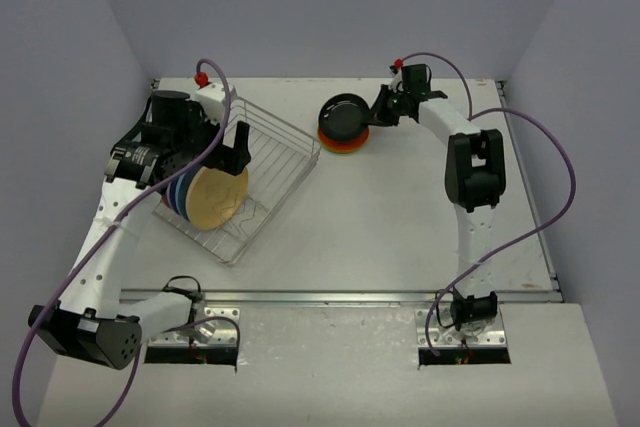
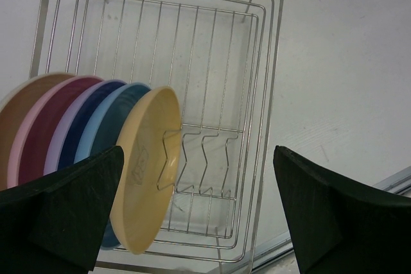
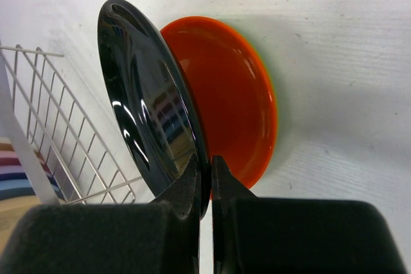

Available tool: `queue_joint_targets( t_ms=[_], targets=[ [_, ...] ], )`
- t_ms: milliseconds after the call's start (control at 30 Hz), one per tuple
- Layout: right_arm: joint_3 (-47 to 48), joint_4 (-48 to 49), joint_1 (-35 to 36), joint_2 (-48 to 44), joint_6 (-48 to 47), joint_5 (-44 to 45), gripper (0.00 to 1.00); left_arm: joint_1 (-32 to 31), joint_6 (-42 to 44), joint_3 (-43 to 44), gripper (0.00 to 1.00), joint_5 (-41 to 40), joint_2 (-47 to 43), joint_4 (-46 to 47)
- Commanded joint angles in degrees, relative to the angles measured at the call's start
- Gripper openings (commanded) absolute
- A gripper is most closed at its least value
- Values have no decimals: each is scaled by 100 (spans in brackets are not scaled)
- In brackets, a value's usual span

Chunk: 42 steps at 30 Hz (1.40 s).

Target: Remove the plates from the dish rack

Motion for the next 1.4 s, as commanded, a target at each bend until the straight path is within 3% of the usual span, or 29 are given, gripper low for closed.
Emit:
queue_joint_targets(
  t_ms=[0, 100, 167, 267, 400, 700, 867, 1133, 1233, 1367],
  targets=[
    [385, 249, -35, -1, 106, -90, 0, -20, -52, -79, 100, -68, -130, 209],
    [320, 266, -29, 75, 142, -172, 9, -20, -52, -65, 100, -47, -92, 209],
    [265, 233, -35, 64, 166, -153, 21, -20, -60, -29, 100, -71, -70, 209],
    [254, 103, -35, -40, 176, -58, 63, -20, -69, 7, 100, -139, -59, 199],
    [222, -27, -27, -224, 72, 102, 94, -20, -78, 17, 100, -258, -93, 215],
    [327, -890, 381, -846, -1122, 1675, 99, -20, -33, -110, 100, -1364, -316, 320],
    [116, -1080, 590, -1230, -1392, 1704, 99, -20, 48, -169, 99, -1838, -385, 257],
    [-1003, -883, 874, -2658, -1933, 1323, 99, -20, 263, -183, 47, -2148, -40, -57],
    [-1546, -753, 871, -3146, -1992, 1315, 99, -20, 389, -315, 40, -2256, 32, -48],
    [-1964, -546, 876, -3437, -2028, 1420, 99, -14, 474, -553, 39, -2398, 94, 38]
  ],
)
